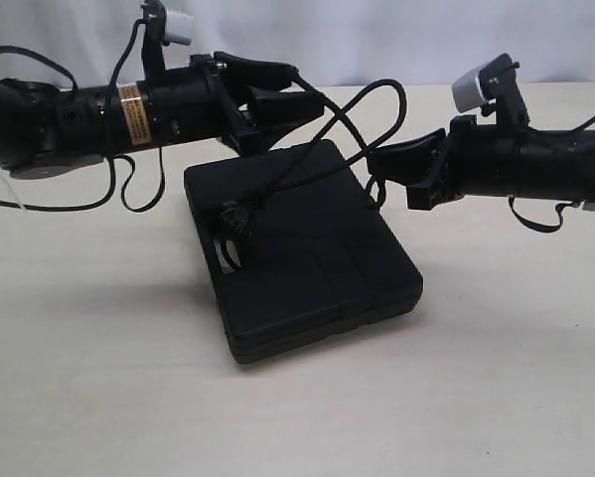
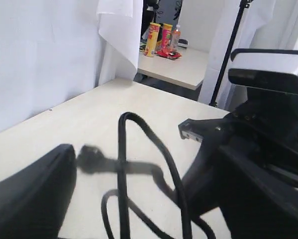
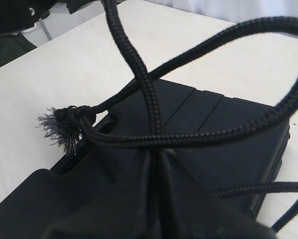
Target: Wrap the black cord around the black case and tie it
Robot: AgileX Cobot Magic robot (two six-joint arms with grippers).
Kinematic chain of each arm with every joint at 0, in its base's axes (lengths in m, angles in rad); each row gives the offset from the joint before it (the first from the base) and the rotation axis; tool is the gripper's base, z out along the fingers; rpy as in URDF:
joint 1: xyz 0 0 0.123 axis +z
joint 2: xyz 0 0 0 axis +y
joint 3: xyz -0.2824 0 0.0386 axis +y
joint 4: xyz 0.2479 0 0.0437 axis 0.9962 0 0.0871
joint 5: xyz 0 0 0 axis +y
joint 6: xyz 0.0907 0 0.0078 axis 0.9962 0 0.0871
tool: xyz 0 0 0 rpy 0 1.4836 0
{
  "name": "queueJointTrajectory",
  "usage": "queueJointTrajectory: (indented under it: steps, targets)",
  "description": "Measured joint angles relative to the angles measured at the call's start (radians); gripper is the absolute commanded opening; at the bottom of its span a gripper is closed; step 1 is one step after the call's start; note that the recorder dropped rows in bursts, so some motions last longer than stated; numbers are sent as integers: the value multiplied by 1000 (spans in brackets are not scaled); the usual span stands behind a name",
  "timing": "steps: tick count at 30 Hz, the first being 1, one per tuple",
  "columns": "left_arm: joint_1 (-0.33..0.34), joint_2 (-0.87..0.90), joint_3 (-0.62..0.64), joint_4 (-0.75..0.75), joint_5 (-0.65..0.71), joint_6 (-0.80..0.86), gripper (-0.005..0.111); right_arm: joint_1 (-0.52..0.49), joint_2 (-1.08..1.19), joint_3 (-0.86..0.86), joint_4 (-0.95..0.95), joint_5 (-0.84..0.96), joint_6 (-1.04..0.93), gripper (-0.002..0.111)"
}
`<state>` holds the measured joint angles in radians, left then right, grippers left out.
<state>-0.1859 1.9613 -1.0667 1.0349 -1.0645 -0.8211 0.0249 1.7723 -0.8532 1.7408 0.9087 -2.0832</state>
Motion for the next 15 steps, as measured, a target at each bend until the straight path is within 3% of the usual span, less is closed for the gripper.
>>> queueJointTrajectory:
  steps: [5, 7, 15]
  targets:
    - [-68, 0, -93, -16, 192, -78, 71, 0, 0, 0, 0, 0, 0, 4]
    - [-87, 2, -123, -15, 288, -114, 65, 0, 0, 0, 0, 0, 0, 4]
    - [-92, 3, -127, 7, 310, -203, 13, 0, 0, 0, 0, 0, 0, 4]
